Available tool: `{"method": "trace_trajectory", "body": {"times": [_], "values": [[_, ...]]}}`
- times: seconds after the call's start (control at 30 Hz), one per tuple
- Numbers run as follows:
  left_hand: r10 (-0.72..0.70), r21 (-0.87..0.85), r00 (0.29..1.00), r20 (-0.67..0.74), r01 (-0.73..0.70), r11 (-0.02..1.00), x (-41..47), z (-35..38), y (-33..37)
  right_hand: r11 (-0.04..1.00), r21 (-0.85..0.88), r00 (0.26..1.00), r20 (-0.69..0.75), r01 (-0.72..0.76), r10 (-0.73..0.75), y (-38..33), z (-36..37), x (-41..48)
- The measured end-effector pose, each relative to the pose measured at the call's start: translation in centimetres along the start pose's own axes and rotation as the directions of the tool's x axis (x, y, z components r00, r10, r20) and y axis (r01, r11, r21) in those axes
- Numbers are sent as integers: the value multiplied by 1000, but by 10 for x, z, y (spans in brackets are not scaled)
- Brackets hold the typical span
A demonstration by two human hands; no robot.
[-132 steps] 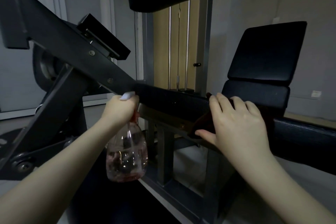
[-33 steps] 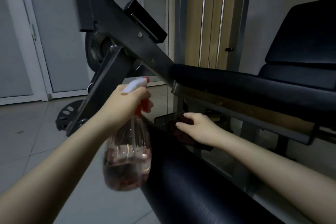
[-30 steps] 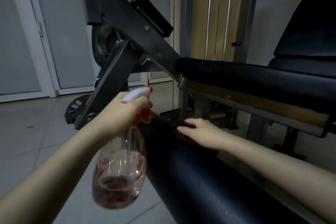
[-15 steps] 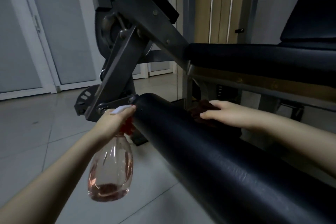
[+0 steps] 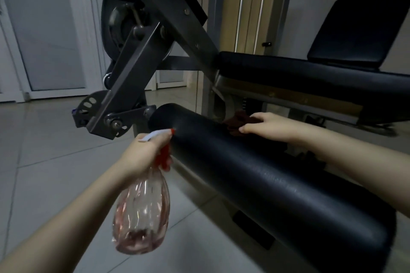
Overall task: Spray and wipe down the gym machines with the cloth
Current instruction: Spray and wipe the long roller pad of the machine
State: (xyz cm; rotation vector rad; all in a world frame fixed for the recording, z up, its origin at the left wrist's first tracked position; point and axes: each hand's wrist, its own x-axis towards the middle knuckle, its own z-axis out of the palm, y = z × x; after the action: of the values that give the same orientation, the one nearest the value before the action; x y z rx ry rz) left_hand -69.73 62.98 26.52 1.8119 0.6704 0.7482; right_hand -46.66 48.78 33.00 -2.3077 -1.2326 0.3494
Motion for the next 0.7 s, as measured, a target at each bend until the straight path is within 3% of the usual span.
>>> {"method": "trace_trajectory", "body": {"times": [0.2, 0.57, 0.7], "values": [[97, 78, 967, 235, -119, 990, -34, 13, 4, 999, 35, 1000, -23, 11, -10, -1, -2, -16], [219, 67, 901, 375, -262, 963, -76, 23, 5, 995, 96, 994, -112, 27, -16, -5, 2, -40], [276, 44, 884, 378, -315, 948, -89, 29, 7, 998, 40, 991, -129, 42, -36, -8, 1, -48]]}}
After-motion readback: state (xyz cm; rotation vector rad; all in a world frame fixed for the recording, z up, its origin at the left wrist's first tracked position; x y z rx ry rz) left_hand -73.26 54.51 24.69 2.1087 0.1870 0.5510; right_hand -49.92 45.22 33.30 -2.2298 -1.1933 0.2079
